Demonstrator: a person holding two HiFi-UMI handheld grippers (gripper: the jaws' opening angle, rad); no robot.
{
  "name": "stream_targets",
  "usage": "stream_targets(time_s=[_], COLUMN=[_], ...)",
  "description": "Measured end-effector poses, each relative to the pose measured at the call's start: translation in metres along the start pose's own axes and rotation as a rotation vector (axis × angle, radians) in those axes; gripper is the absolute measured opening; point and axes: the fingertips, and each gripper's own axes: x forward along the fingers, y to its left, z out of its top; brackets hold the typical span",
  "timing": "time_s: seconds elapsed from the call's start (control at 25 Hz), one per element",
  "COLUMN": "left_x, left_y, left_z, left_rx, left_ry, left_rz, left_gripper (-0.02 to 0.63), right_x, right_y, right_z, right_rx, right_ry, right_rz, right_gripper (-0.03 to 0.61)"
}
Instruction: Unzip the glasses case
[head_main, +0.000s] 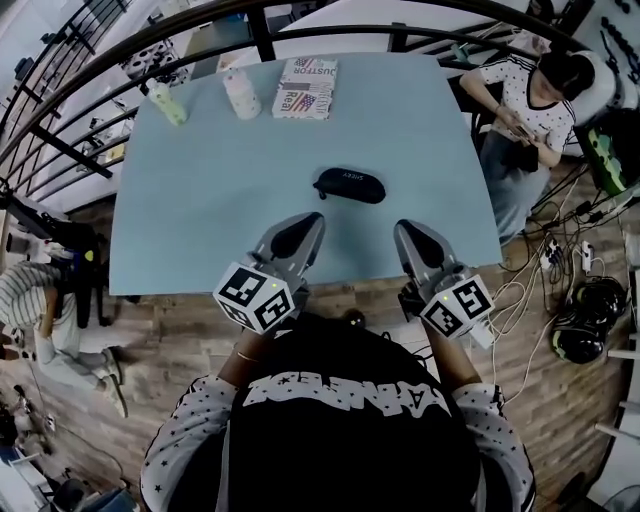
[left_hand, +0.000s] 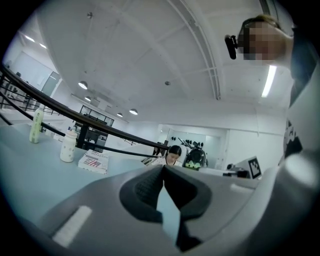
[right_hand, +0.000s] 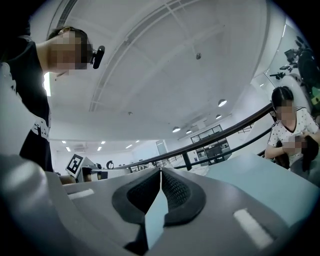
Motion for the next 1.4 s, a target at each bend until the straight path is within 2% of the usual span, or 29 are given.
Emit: stream_targets(time_s=[0.28, 0.4, 0.56, 0.72, 1.16, 1.4], left_x=[0.005, 0.016, 0.033, 0.037, 0.053, 0.056], left_y=[0.04, 0.055, 0.072, 0.09, 0.127, 0.138], left_z=[-0.016, -0.02, -0.01, -0.014, -0.024, -0.025], left_rx=[0.008, 0.0, -0.012, -0.026, -0.07, -0.105], left_ry=[0.08, 0.074, 0.045, 0.061, 0.08, 0.092], left_rz=[0.064, 0.066, 0.052, 0.066, 0.069, 0.054], left_gripper=[0.0, 0.0, 0.0, 0.0, 0.0, 0.0], right_x=[0.031, 0.046, 0.07, 0.098, 0.147, 0.156], right_y=[-0.025, -0.031, -0.036, -0.049, -0.085, -0.095], right_z=[-0.029, -0.034, -0.047, -0.072, -0.135, -0.165], right_rx=[-0.031, -0.085, -0.208, -0.311, -0.454, -0.599], right_ry=[0.094, 0.15, 0.261, 0.379, 0.613, 0.744], right_rz=[0.002, 0.018, 0.077, 0.112, 0.169, 0.245], right_gripper=[0.005, 0.02, 0.07, 0.12, 0.247, 0.306])
